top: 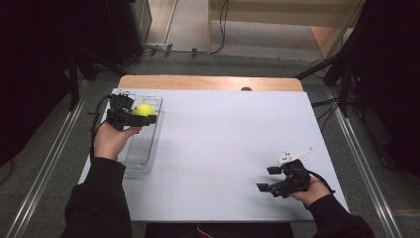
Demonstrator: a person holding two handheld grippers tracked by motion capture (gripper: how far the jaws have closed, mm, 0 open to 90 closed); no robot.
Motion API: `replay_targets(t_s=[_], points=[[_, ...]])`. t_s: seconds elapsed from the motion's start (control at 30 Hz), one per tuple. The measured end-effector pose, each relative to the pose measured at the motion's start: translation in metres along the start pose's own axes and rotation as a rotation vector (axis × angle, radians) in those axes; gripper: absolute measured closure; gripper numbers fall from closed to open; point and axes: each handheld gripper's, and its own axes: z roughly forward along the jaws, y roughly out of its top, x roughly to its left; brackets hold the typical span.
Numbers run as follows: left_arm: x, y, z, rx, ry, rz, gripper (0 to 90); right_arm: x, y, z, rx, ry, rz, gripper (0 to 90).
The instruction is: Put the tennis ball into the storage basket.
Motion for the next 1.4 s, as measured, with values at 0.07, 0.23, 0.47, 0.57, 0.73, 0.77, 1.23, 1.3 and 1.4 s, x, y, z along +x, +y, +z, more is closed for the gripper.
replay_targets(t_s=[0.07,0.23,0.47,0.57,0.73,0.77,1.23,1.3,1.4], points=[[0.003,-0.001,0.001,-0.003,0.005,-0.007,25.7,0.0,0.0,0.0,-0.001,0.0,0.0,17.4],[0.01,-0.003,-0.001,-0.015,0.016,-0.026,25.7,-0.001,-0.001,-0.001,-0.002,-0.002,0.0,17.4],[0.013,-0.006,0.003,-0.027,0.041,-0.027,25.7,0.0,-0.001,-0.001,-0.002,-0.003,0.001,17.4],[0.014,-0.007,0.005,-0.021,0.049,-0.027,25.7,0.0,-0.001,-0.001,-0.001,-0.002,0.0,17.4],[0.015,-0.007,0.006,-0.022,0.052,-0.03,25.7,0.0,-0.001,-0.001,-0.002,-0.002,0.001,17.4],[0.015,-0.008,0.007,-0.022,0.054,-0.028,25.7,0.0,-0.001,-0.001,-0.003,-0.002,0.002,17.4],[0.014,-0.011,0.018,0.001,0.061,-0.036,25.7,0.0,-0.001,0.0,0.003,-0.001,0.0,17.4],[0.014,-0.012,0.019,0.004,0.06,-0.039,25.6,0.0,-0.001,0.0,0.002,0.001,0.001,17.4],[0.014,-0.012,0.021,0.011,0.061,-0.039,25.5,0.0,-0.001,0.0,0.003,-0.002,0.002,17.4]])
